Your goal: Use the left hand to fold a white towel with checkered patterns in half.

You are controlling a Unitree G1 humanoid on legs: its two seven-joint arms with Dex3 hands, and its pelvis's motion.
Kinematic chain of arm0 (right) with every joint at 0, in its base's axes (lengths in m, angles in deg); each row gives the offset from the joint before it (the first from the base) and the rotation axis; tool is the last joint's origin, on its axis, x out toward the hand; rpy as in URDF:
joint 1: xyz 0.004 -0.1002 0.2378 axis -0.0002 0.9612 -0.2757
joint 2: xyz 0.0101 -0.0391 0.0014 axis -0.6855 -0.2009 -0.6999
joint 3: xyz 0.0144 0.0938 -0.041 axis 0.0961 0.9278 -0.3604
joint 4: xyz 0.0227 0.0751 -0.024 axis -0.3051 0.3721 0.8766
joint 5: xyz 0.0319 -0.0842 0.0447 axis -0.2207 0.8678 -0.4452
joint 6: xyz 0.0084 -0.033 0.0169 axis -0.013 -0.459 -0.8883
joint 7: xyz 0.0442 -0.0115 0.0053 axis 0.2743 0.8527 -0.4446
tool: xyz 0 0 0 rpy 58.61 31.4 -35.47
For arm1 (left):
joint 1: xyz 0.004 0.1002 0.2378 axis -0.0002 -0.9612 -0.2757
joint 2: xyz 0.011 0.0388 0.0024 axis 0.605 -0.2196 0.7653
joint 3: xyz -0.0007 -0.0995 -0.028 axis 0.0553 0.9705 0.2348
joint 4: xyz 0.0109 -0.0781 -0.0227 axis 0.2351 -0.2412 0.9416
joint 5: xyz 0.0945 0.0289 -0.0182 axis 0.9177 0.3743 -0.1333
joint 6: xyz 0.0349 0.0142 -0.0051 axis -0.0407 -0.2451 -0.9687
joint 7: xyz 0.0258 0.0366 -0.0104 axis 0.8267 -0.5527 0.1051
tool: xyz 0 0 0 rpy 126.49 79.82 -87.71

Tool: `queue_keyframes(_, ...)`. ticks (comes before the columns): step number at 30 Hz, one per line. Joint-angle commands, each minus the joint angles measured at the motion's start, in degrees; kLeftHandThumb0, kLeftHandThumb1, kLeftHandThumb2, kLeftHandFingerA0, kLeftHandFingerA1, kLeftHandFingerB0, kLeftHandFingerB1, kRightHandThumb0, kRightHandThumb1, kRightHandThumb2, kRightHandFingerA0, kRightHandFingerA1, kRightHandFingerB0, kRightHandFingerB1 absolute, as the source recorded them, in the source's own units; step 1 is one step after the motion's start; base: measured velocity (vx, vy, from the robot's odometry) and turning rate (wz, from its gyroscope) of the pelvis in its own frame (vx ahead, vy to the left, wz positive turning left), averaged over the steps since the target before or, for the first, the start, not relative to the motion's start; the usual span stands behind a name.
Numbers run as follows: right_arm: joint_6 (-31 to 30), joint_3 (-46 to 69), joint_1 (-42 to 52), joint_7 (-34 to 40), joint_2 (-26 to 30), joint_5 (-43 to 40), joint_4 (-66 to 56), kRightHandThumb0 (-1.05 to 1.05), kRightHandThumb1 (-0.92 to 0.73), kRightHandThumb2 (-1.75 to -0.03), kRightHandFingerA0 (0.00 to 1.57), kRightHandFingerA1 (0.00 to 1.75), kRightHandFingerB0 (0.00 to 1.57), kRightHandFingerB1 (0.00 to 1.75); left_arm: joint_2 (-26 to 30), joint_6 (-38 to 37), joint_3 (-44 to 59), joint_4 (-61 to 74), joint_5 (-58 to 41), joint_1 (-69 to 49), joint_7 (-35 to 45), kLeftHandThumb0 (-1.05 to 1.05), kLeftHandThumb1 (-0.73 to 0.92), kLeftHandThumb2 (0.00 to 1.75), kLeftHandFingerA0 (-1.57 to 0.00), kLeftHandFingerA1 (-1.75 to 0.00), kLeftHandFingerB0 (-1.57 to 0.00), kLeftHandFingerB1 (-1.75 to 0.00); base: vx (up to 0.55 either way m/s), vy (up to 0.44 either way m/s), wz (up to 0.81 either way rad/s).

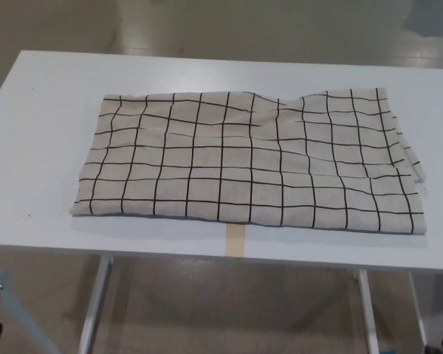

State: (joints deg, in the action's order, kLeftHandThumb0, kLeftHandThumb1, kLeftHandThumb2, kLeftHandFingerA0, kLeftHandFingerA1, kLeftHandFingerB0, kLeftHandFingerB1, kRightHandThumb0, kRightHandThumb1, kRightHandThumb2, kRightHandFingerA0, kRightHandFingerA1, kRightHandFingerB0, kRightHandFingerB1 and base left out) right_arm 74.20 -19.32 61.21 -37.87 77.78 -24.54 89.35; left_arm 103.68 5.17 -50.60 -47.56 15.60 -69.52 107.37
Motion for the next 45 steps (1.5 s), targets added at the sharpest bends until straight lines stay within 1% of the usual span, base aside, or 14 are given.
queue_keyframes(1, 4.5, -3.2, 1.1, -1.6, 0.5, 5.4, 2.3, -0.31, -0.54, -0.56, 0.48, 0.51, 0.45, 0.48, 0.3, -11.9, -0.1, 24.8, -6.7, -12.4, 8.9, -0.15, 0.23, 0.79, -0.16, -0.56, -0.08, -0.5, 0.0, 0.0, 0.0)
queue_keyframes(6, 5.3, -4.3, 0.9, -0.6, 0.2, 6.4, 3.1, -0.32, -0.54, -0.57, 0.48, 0.51, 0.45, 0.49, -3.8, -19.8, 2.5, 34.3, -4.1, -12.4, 3.2, -0.17, 0.12, 0.74, -0.13, -0.55, -0.11, -0.51, 0.0, 0.0, 0.0)
queue_keyframes(7, 5.1, -4.3, 1.0, -0.8, 0.3, 6.4, 3.0, -0.34, -0.55, -0.56, 0.49, 0.51, 0.45, 0.48, -4.4, -20.1, 2.6, 35.5, -2.6, -11.3, 2.0, -0.34, 0.28, 0.5, -0.19, -0.32, -0.25, -0.3, 0.0, 0.0, 0.0)
queue_keyframes(9, 5.5, -4.3, 1.0, -1.1, 0.7, 6.3, 3.6, -0.34, -0.54, -0.56, 0.49, 0.51, 0.45, 0.48, -5.9, -21.2, 3.0, 36.5, 1.7, -7.4, -0.7, -0.34, 0.28, 0.5, -0.18, -0.32, -0.25, -0.3, 0.0, 0.0, 0.0)
queue_keyframes(16, 7.2, -4.9, 1.1, -0.6, 0.7, 7.2, 5.9, -0.34, -0.54, -0.57, 0.48, 0.51, 0.44, 0.49, -2.8, -16.7, 4.8, 32.6, 15.7, 4.8, -4.2, -0.28, 0.27, 0.55, -0.11, -0.34, -0.18, -0.31, 0.0, 0.0, 0.0)
queue_keyframes(17, 7.3, -4.9, 1.2, -0.5, 0.7, 7.4, 6.0, -0.33, -0.54, -0.56, 0.48, 0.51, 0.44, 0.49, -2.1, -15.9, 4.2, 31.3, 16.7, 6.7, -4.2, -0.16, 0.05, 0.68, -0.01, -0.5, 0.0, -0.46, 0.0, 0.0, 0.0)
queue_keyframes(22, 7.9, -5.1, 0.9, 0.0, 0.4, 8.0, 6.6, -0.34, -0.54, -0.57, 0.48, 0.51, 0.44, 0.49, 0.1, -14.7, 0.4, 22.8, 24.1, 17.3, -6.2, -0.23, 0.15, 0.75, 0.0, -0.5, 0.0, -0.47, 0.0, 0.0, 0.0)
queue_keyframes(23, 8.0, -5.2, 1.0, 0.1, 0.5, 8.3, 6.5, -0.34, -0.54, -0.57, 0.48, 0.51, 0.44, 0.49, 0.7, -14.4, -0.5, 21.0, 27.1, 19.4, -7.4, -0.5, 0.37, 0.62, -0.07, -0.25, -0.12, -0.34, 0.0, 0.0, 0.0)
queue_keyframes(30, 7.4, -5.1, 1.8, -2.2, 1.0, 7.1, 6.2, -0.33, -0.54, -0.57, 0.49, 0.51, 0.44, 0.49, 3.0, -12.0, -5.7, 15.2, 39.5, 27.2, -12.5, -0.46, 0.45, 0.54, -0.06, -0.26, -0.13, -0.28, 0.0, 0.0, 0.0)
queue_keyframes(31, 6.8, -5.0, 2.0, -2.4, 0.9, 6.8, 5.6, -0.33, -0.54, -0.57, 0.48, 0.51, 0.44, 0.49, 3.3, -11.5, -6.5, 14.6, 41.0, 28.2, -13.3, -0.5, 0.37, 0.66, -0.06, -0.24, -0.09, -0.33, 0.0, 0.0, 0.0)
queue_keyframes(34, 6.2, -5.0, 2.1, -2.5, 0.4, 6.4, 5.4, -0.33, -0.54, -0.56, 0.48, 0.51, 0.44, 0.49, 4.1, -10.3, -9.1, 12.2, 45.2, 31.3, -15.5, -0.5, 0.37, 0.67, -0.06, -0.22, -0.08, -0.31, 0.0, 0.0, 0.0)
queue_keyframes(36, 6.1, -4.9, 2.2, -2.5, 0.4, 6.3, 5.4, -0.32, -0.54, -0.56, 0.48, 0.51, 0.44, 0.49, 4.2, -9.1, -11.0, 11.1, 48.1, 33.0, -17.0, -0.47, 0.47, 0.54, -0.03, -0.25, -0.11, -0.27, 0.0, 0.0, 0.0)
queue_keyframes(37, 6.1, -4.9, 2.3, -2.3, 0.4, 6.4, 5.6, -0.32, -0.54, -0.56, 0.48, 0.51, 0.44, 0.49, 4.2, -8.4, -12.0, 10.6, 49.6, 33.7, -17.7, -0.46, 0.34, 0.73, 0.0, -0.26, -0.05, -0.34, 0.0, 0.0, 0.0)
queue_keyframes(45, 5.9, -4.8, 2.4, -1.4, 0.2, 7.0, 5.9, -0.33, -0.54, -0.56, 0.47, 0.52, 0.43, 0.5, 4.8, -3.3, -20.3, 6.1, 58.8, 38.4, -22.5, -0.53, 0.35, 0.73, 0.0, -0.14, 0.0, -0.24, 0.0, 0.0, 0.0)
